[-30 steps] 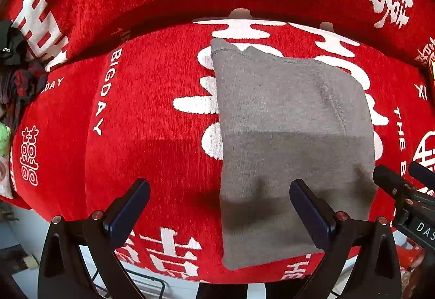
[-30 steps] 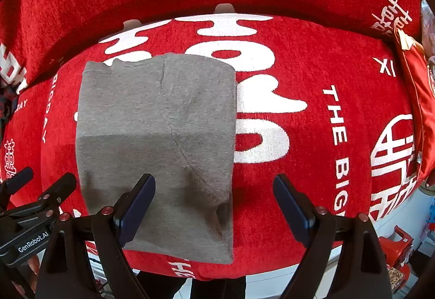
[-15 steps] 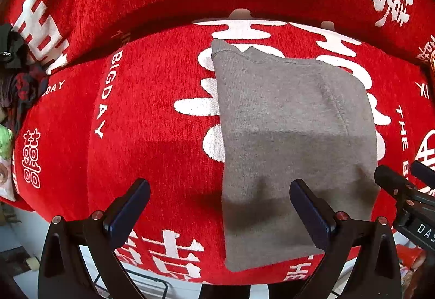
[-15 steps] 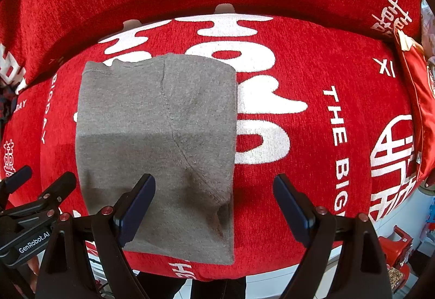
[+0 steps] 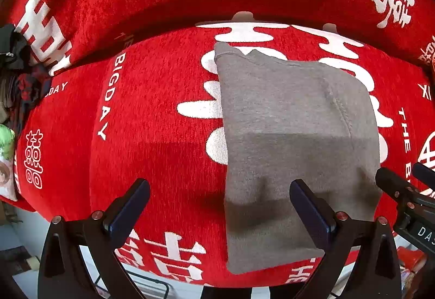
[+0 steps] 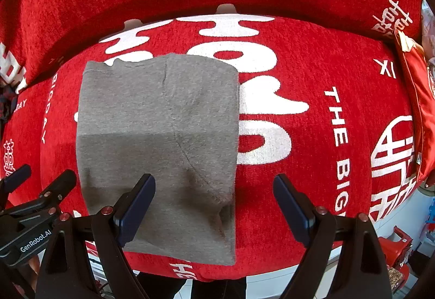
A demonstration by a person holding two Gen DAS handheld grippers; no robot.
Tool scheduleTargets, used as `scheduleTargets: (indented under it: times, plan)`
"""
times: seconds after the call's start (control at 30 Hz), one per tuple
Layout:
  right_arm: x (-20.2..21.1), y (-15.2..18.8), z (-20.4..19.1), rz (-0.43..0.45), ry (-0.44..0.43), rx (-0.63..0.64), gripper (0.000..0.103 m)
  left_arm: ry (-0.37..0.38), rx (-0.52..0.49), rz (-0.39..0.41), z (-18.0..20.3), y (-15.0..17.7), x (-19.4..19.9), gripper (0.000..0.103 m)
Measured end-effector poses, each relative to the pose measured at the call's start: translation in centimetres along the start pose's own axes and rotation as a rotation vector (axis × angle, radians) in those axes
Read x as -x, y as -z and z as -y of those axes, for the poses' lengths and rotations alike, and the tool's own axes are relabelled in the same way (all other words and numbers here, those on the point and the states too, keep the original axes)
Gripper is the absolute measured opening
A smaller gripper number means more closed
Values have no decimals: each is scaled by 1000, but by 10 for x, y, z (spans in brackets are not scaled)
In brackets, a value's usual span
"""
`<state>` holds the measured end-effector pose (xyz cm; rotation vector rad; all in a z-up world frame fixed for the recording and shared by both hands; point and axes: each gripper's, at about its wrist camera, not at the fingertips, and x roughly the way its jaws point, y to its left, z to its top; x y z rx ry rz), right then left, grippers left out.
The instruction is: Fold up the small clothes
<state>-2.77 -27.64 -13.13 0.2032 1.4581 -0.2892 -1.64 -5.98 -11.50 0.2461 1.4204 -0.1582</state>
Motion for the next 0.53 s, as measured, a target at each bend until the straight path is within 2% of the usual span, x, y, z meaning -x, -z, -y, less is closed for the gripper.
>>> scheduleTargets:
  times: [0.37, 0.53]
  plan:
    - [-1, -3, -3, 0, 3, 6, 90, 12, 11, 2, 0, -2, 0, 103]
    - [0, -4, -3, 1, 4, 5, 90, 16, -10, 26, 4, -3, 4, 103]
